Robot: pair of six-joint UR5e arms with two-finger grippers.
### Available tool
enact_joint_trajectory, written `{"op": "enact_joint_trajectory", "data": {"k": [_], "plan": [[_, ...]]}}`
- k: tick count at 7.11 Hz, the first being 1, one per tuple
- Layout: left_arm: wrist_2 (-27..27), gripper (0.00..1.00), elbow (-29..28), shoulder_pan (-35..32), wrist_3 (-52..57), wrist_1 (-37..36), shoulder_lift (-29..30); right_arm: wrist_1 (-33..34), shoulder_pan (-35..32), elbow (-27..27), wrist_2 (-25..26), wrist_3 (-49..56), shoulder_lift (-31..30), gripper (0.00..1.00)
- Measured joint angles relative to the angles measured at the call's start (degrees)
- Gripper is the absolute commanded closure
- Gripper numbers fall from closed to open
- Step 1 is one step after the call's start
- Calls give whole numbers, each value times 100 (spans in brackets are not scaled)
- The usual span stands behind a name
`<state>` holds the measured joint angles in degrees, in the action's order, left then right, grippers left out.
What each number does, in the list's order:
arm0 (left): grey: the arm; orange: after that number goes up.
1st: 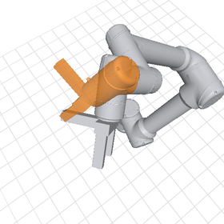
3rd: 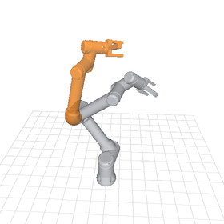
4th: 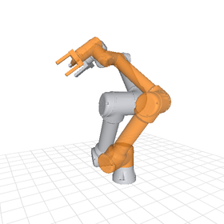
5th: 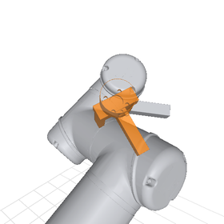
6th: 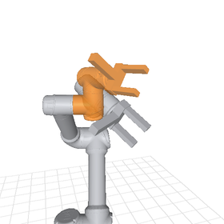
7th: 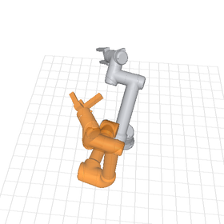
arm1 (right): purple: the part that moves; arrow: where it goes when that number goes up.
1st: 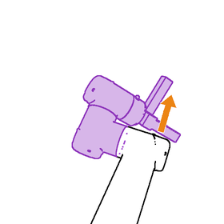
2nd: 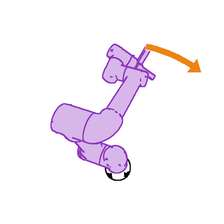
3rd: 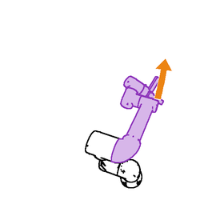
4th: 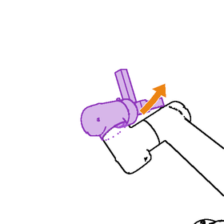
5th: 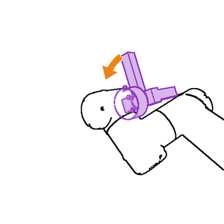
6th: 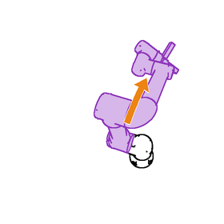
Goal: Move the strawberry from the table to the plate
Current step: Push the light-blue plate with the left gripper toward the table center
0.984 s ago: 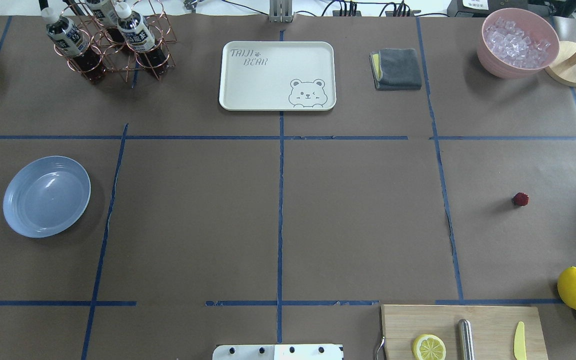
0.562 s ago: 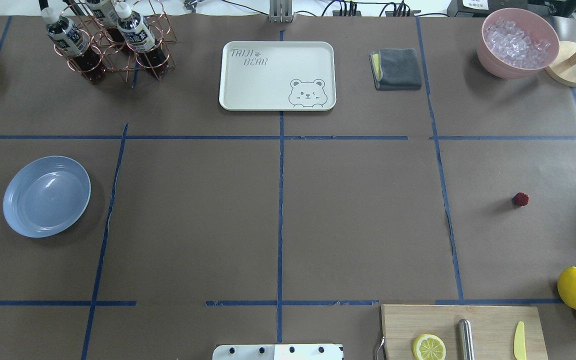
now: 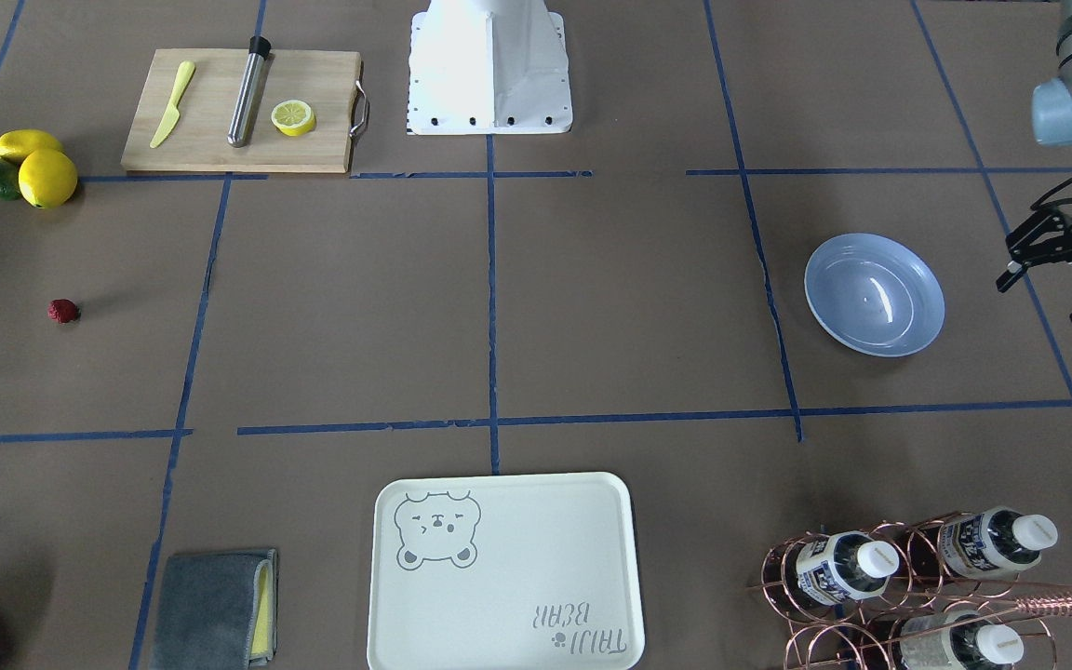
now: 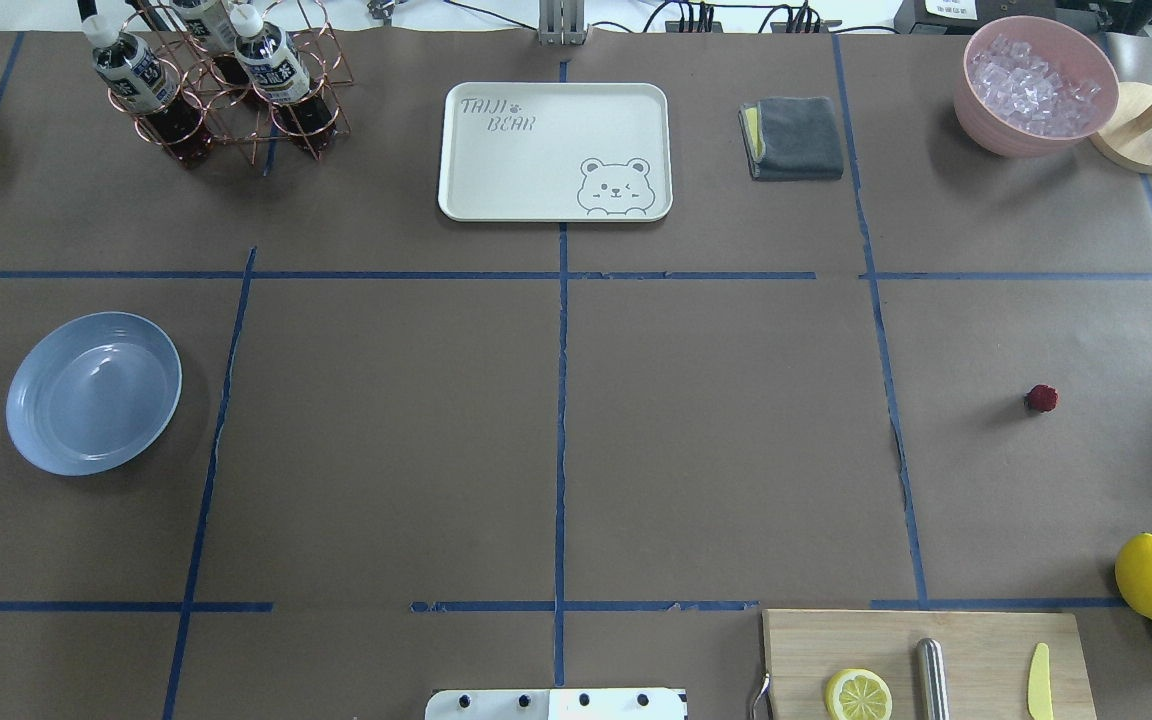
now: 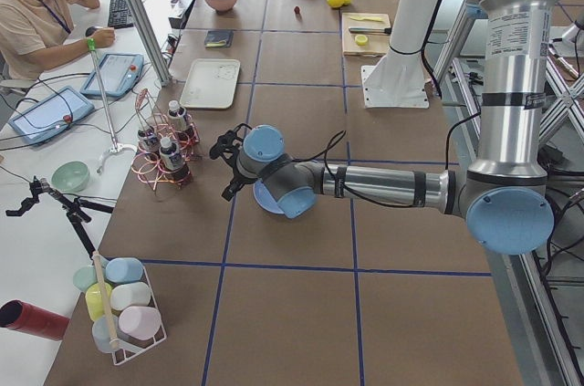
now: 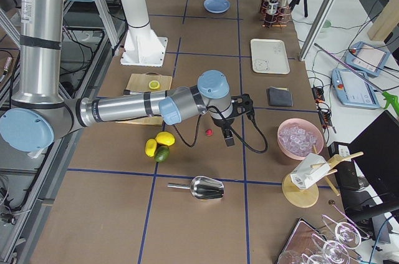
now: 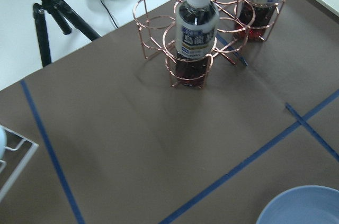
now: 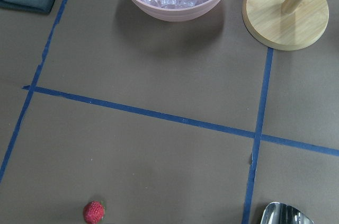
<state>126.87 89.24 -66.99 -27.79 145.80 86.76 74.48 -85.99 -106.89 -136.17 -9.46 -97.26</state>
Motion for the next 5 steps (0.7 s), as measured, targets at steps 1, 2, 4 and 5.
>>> {"op": "enact_joint_trajectory", "data": {"k": [1,2,4,5], "plan": [[-310,39,-306,292,-629,460,-60,0,1,5,2,-9,-2,0],[-452,39,-611,549,-1161,899,-87,1,3,7,2,-16,-3,0],[-583,54,-942,963,-1653,1396,-125,-3,15,9,3,-18,-4,0],[-602,100,-985,1089,-1707,1502,-145,-6,17,9,3,-15,-4,0]]}}
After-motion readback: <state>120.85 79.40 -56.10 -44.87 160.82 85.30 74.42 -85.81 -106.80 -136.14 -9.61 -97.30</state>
